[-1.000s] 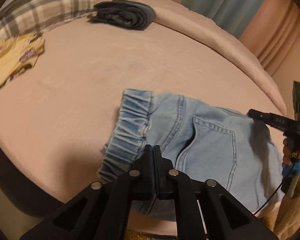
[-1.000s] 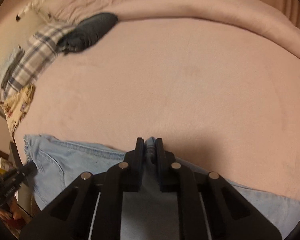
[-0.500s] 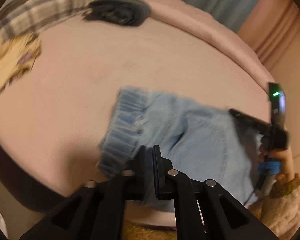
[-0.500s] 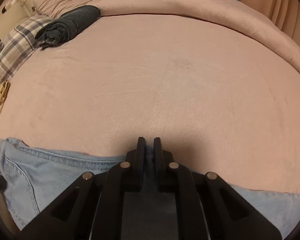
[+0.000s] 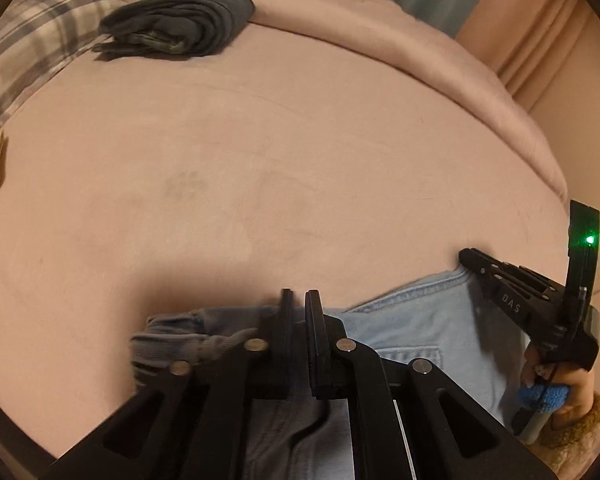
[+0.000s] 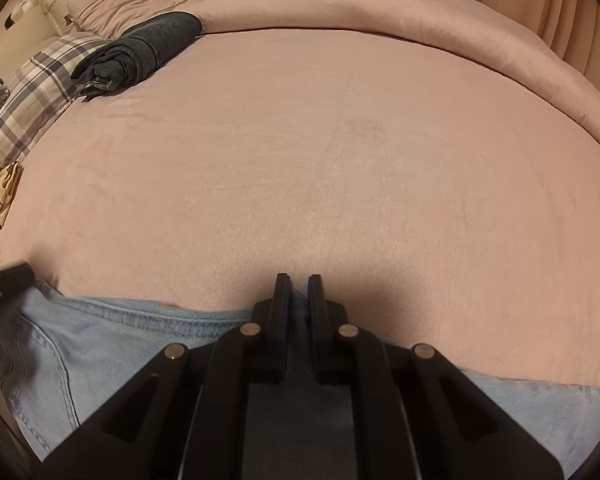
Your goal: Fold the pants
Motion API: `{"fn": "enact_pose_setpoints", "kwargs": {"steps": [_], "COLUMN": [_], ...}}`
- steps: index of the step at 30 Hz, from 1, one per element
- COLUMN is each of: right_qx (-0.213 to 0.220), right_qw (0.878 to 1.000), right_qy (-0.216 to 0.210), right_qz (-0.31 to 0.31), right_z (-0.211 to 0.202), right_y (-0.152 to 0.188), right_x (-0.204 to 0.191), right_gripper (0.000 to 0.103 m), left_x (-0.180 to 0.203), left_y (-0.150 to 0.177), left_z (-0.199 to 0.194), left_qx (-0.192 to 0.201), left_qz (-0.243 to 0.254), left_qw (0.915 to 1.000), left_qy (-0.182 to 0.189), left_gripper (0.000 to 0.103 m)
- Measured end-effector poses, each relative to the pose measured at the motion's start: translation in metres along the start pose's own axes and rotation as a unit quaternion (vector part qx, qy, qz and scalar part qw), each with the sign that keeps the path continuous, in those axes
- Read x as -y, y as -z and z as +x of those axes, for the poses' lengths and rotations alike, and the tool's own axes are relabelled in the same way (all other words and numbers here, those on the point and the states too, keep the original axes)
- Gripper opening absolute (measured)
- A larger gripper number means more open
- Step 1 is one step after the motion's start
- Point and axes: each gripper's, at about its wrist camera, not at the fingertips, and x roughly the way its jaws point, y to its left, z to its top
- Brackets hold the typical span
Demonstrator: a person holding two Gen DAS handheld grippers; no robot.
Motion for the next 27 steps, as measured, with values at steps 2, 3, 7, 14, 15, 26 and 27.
{"fn": "enact_pose_setpoints", "kwargs": {"steps": [2,3,7,14,15,26,27], "right_qx": [0.001,0.001,0.000,0.004,0.004,0.008,-0.001], "right_qw": [1.000,1.000,1.000,1.000,1.000,0.998,0.997], "right_qy": [0.002,0.003,0.005,0.010,0.012,-0.060,-0.074], "right_qz": [-0.004,-0.006,-0.008,-0.008,-0.009,-0.020,-0.022], "right_z": [0.000,-0.001,0.000,0.001,0.001,-0.054,-0.052], "right_y": [0.001,0.001,0.000,0.001,0.000,0.011,0.015], "right_x": [-0.001,-0.002,-0.002,-0.003,-0.003,-0.011,-0.015], "right_gripper": [0.009,0.009,0.008,0.007,0.008,0.029,0.028], "left_x": [-0.006,-0.009,-0.005,-0.017,-0.017,0.011,0.012], "left_y": [0.008,0.012,0.022,0.023,0.024,0.055,0.057], "left_z": [-0.008,-0.012,-0.026,-0.023,-0.026,-0.057,-0.050], "left_qx": [0.006,0.008,0.022,0.033,0.032,0.017,0.011], "left_qz": [-0.015,-0.020,0.003,-0.008,-0.021,-0.001,-0.001], "left_qw": [0.9997,0.9994,0.9997,0.9993,0.9992,0.9978,0.9990], "left_qy": [0.019,0.027,0.005,-0.015,-0.011,0.064,0.044], "left_gripper": [0.006,0.006,0.006,0.006,0.006,0.006,0.006]}}
